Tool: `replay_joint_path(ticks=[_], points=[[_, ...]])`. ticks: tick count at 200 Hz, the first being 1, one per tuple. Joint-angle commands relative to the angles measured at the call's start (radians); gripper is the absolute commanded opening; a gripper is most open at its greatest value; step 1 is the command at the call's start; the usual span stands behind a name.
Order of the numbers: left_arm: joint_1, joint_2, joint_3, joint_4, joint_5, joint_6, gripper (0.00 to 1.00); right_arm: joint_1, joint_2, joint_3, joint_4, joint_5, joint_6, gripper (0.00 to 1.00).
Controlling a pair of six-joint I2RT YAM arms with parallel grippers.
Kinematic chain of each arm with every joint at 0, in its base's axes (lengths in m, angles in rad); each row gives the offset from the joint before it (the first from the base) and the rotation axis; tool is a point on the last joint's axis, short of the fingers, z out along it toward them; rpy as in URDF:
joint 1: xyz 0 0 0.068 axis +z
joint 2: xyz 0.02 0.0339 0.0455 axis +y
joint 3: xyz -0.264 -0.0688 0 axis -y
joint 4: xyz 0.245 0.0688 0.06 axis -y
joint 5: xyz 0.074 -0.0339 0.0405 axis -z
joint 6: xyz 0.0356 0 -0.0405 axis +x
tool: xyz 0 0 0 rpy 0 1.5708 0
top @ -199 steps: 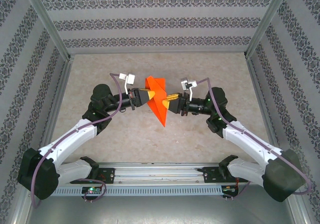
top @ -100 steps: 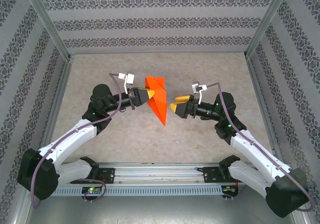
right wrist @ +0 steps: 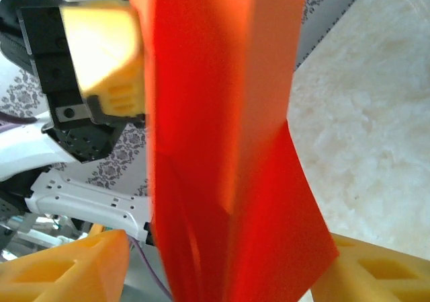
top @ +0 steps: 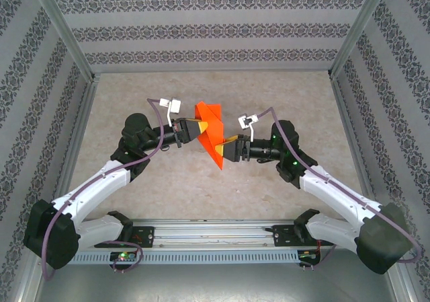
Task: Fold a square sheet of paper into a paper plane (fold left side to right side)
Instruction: Turn over the paper at the center of the table.
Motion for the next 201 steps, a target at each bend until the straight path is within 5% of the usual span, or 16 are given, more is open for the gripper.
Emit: replay_joint_path(ticks=[1,57,111,169,201], points=[[-0.01,0.005,0.024,0.048,0.016,-0.01,0.03,0.005,0.003,0.044,0.05,-0.02,-0.014,0.6],[-0.01,0.003,0.018,0.046,0.01,-0.007,0.08,0.004,0.022,0.071,0.033,0.008,-0.022,0.31],[-0.009,-0.064,-0.001,-0.065,-0.078,0.067,0.48,0.001,0.004,0.083,-0.02,0.044,-0.051,0.06],[-0.001,-0.257,-0.005,-0.387,-0.313,0.257,0.62,0.006,-0.047,0.106,-0.233,0.184,-0.174,0.0],[0.001,-0.352,-0.018,-0.515,-0.436,0.323,0.65,0.078,-0.038,0.192,-0.498,0.438,-0.331,0.0]])
